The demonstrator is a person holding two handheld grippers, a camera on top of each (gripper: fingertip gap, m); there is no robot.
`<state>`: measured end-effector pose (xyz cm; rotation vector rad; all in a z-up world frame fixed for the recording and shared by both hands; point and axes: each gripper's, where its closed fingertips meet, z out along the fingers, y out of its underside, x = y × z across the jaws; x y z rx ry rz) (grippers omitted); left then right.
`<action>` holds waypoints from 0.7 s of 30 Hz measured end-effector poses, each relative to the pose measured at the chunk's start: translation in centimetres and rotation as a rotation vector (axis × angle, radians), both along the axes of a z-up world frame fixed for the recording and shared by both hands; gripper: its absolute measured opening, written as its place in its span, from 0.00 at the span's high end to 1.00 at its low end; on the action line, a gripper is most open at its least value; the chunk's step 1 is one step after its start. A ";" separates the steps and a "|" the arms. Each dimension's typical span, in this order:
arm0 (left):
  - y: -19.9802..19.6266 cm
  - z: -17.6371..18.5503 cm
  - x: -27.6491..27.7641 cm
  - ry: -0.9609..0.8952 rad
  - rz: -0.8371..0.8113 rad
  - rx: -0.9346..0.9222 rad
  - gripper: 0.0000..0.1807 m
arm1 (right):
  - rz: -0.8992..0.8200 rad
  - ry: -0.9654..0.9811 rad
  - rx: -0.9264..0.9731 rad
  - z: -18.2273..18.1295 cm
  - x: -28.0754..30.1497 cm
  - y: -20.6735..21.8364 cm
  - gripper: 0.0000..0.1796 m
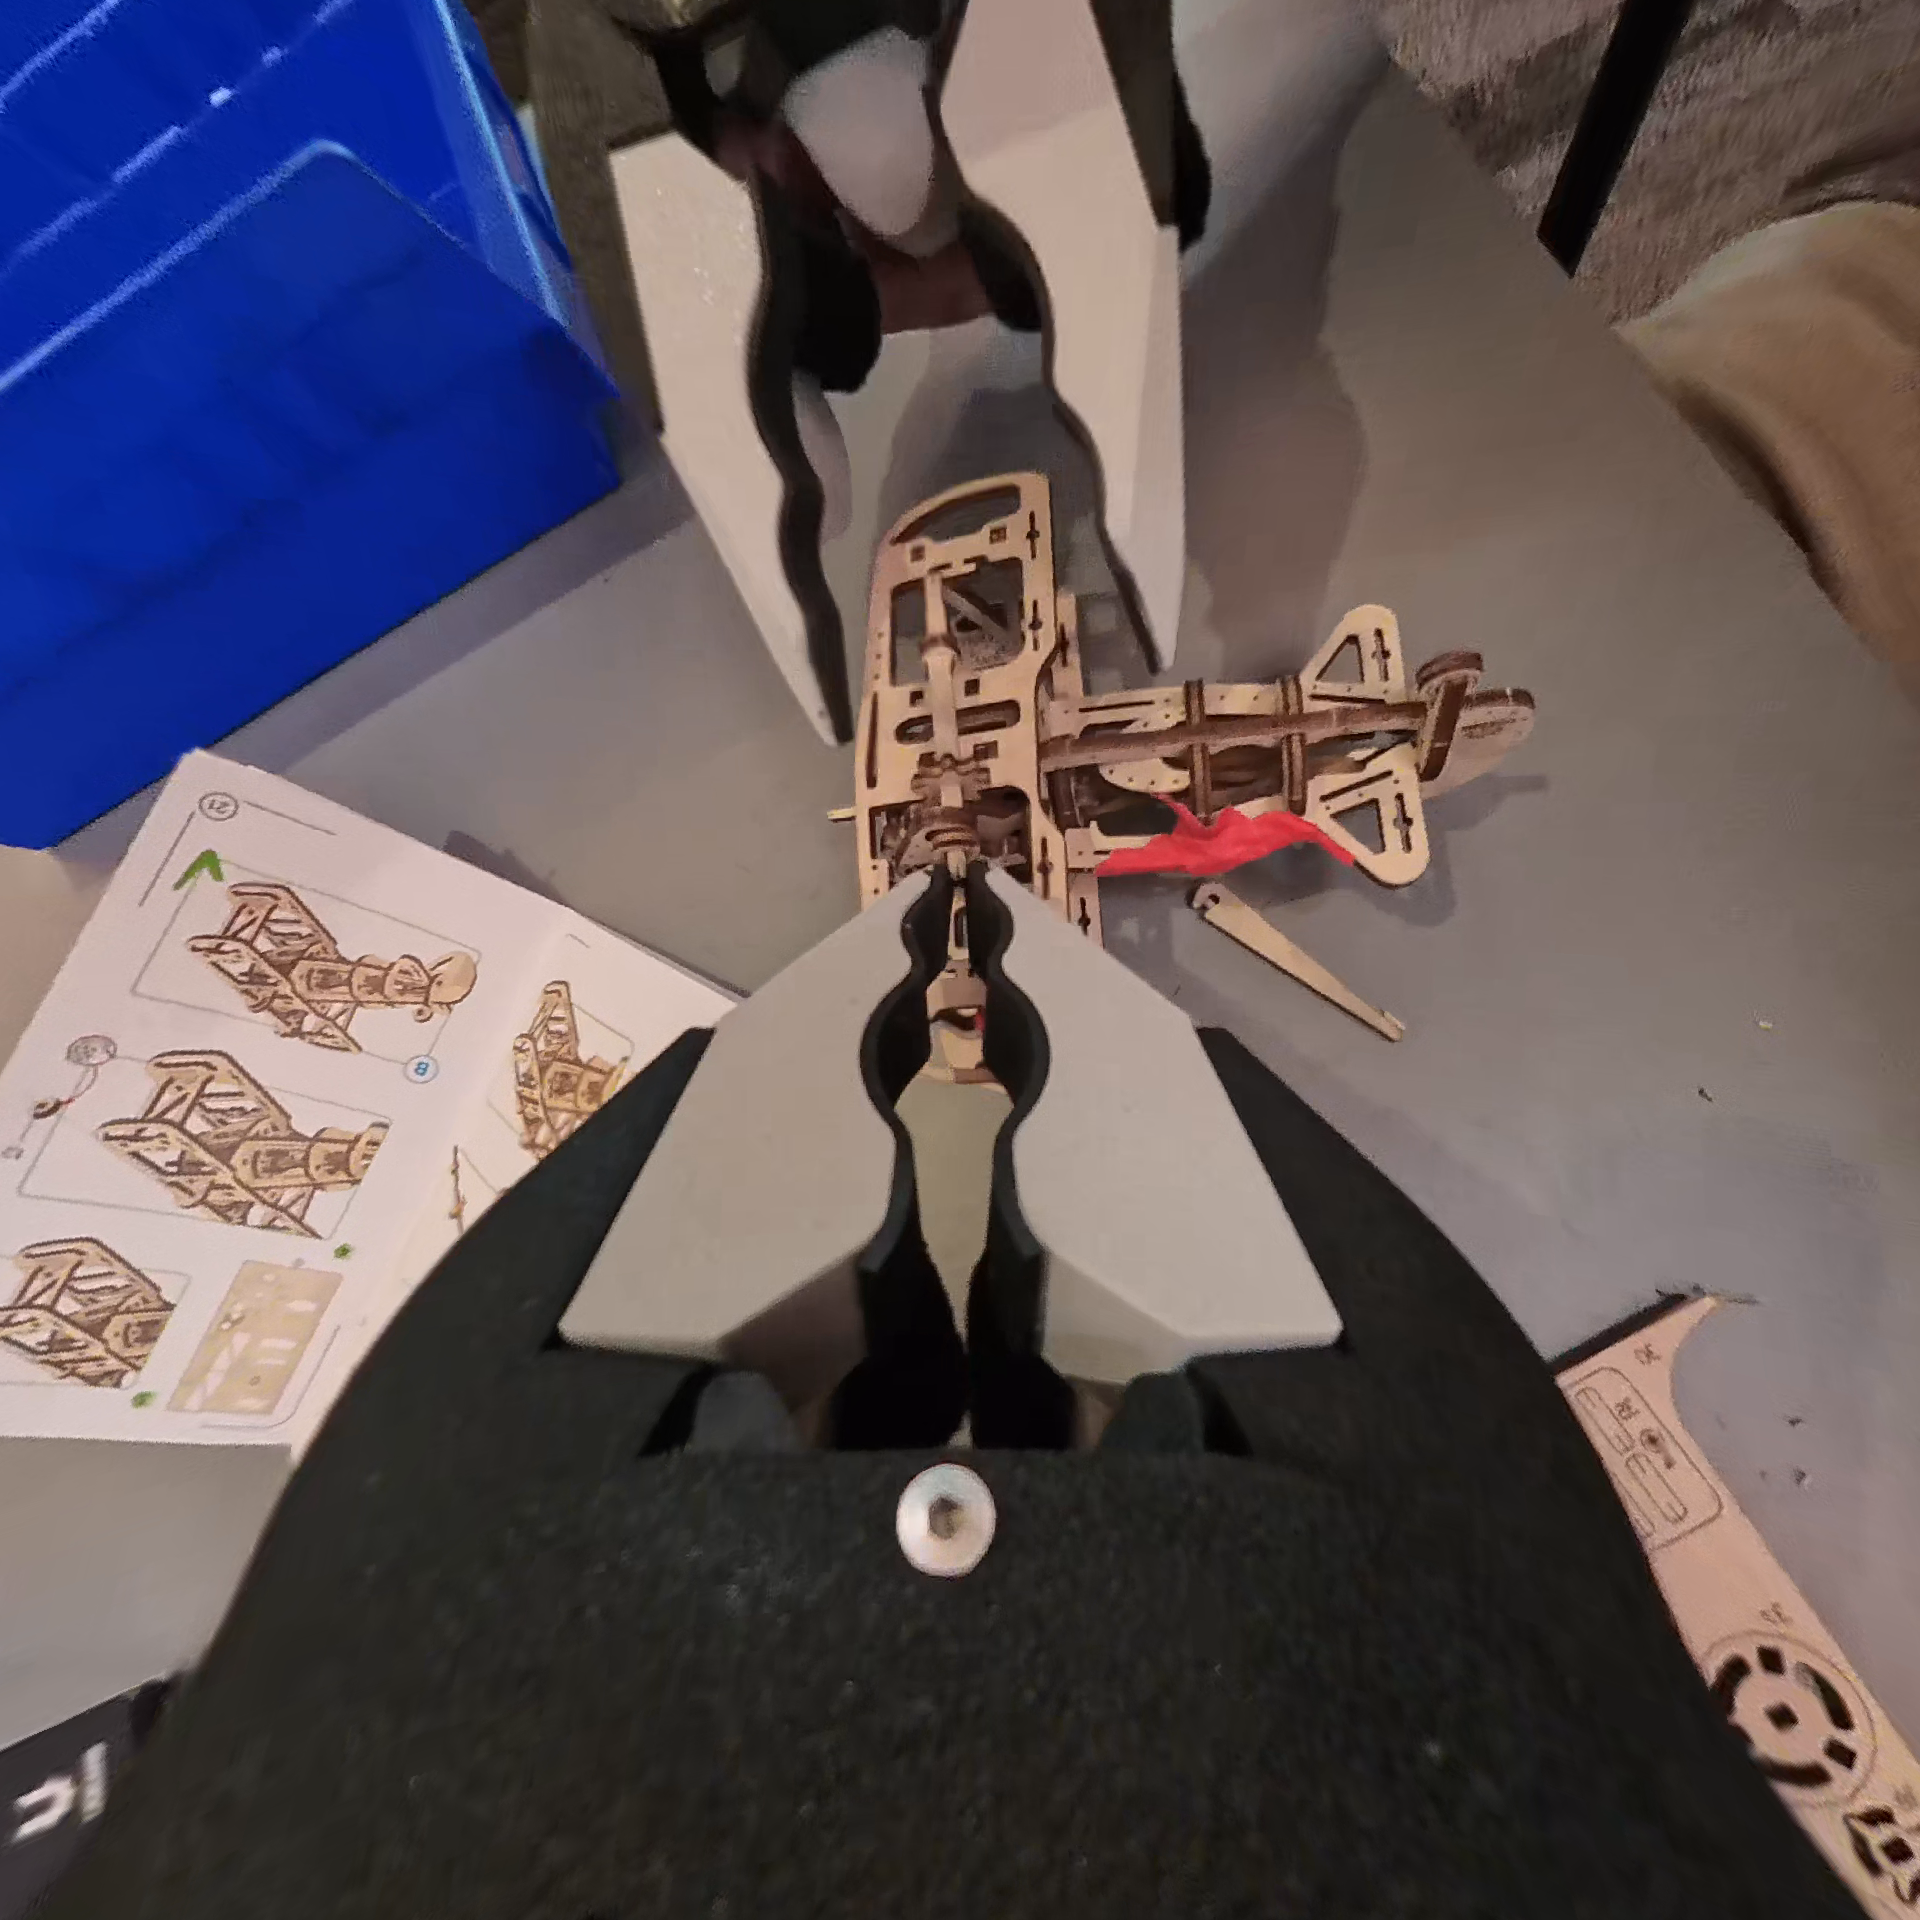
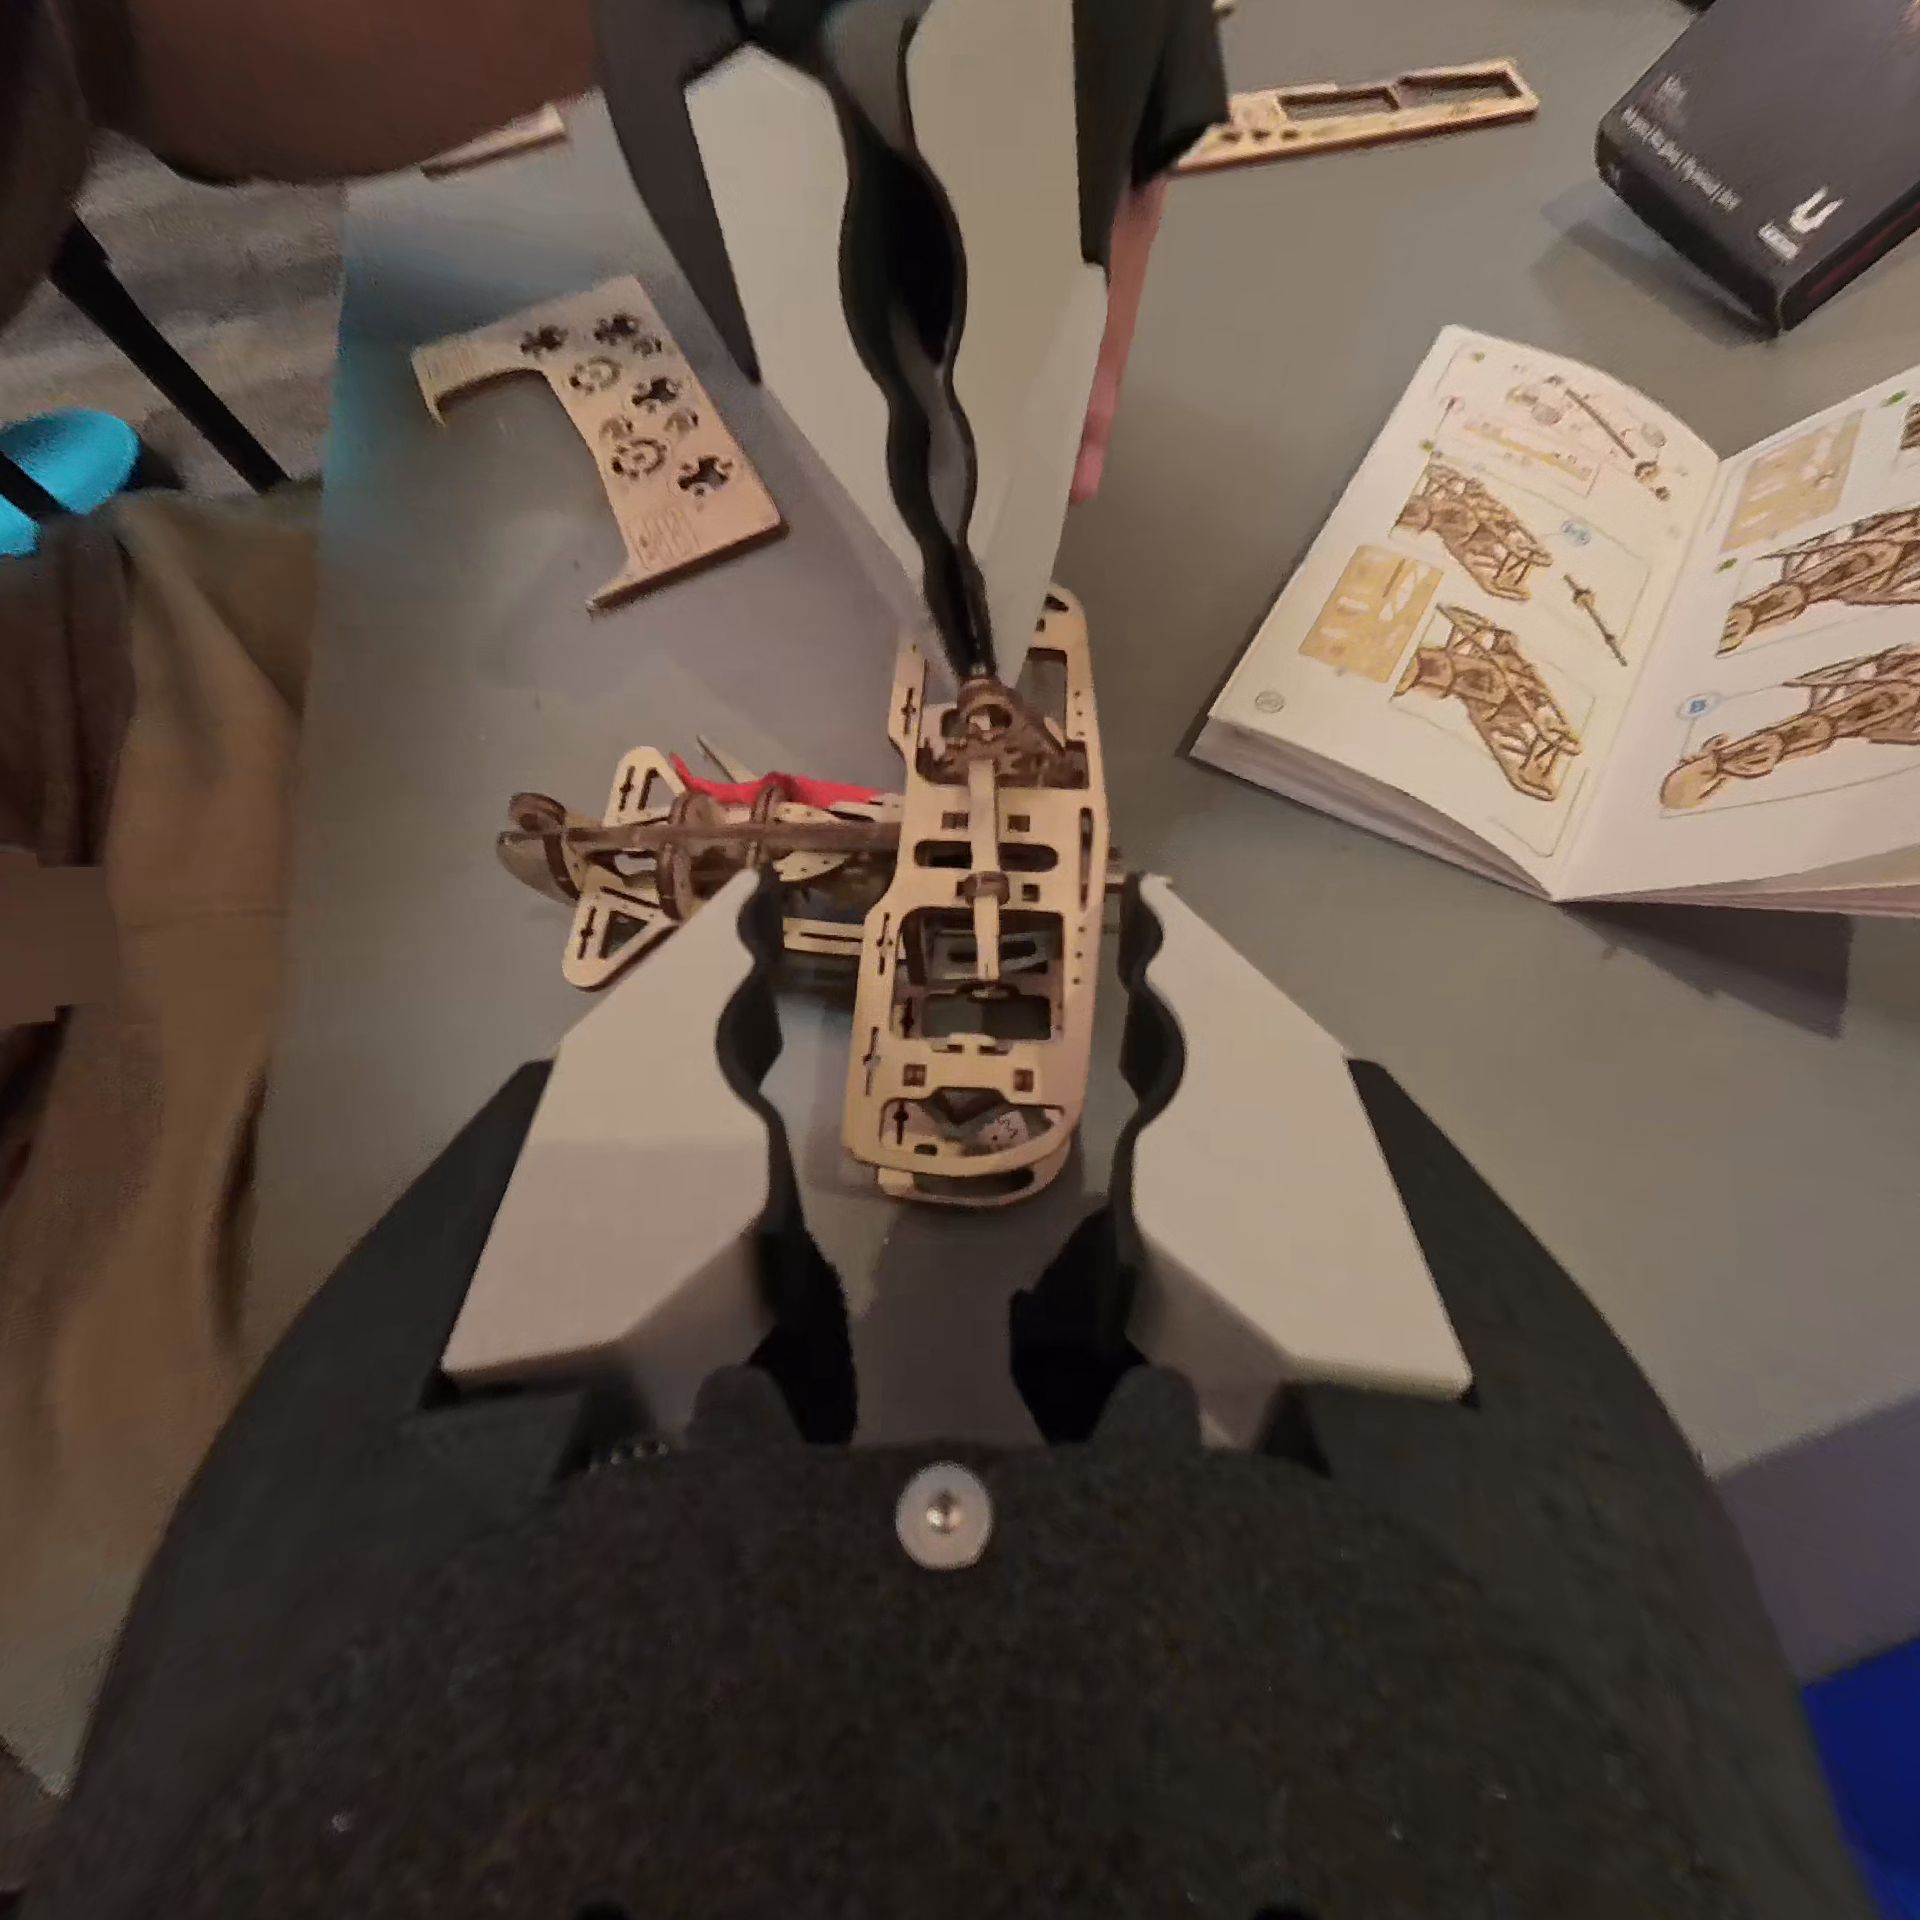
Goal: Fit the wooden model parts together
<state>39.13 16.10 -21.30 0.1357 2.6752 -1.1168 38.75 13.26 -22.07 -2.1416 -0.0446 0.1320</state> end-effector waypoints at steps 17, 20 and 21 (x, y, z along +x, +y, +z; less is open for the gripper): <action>0.4 -0.3 0.6 -0.036 -0.039 0.194 1.00 | -0.047 0.011 0.074 -0.4 0.7 1.1 0.75; 0.6 -0.4 0.7 -0.043 -0.032 0.223 1.00 | -0.046 0.006 0.074 -0.4 0.6 1.1 0.75; 0.6 -0.4 0.7 -0.055 -0.031 0.238 1.00 | -0.045 0.008 0.074 -0.4 0.6 1.1 0.75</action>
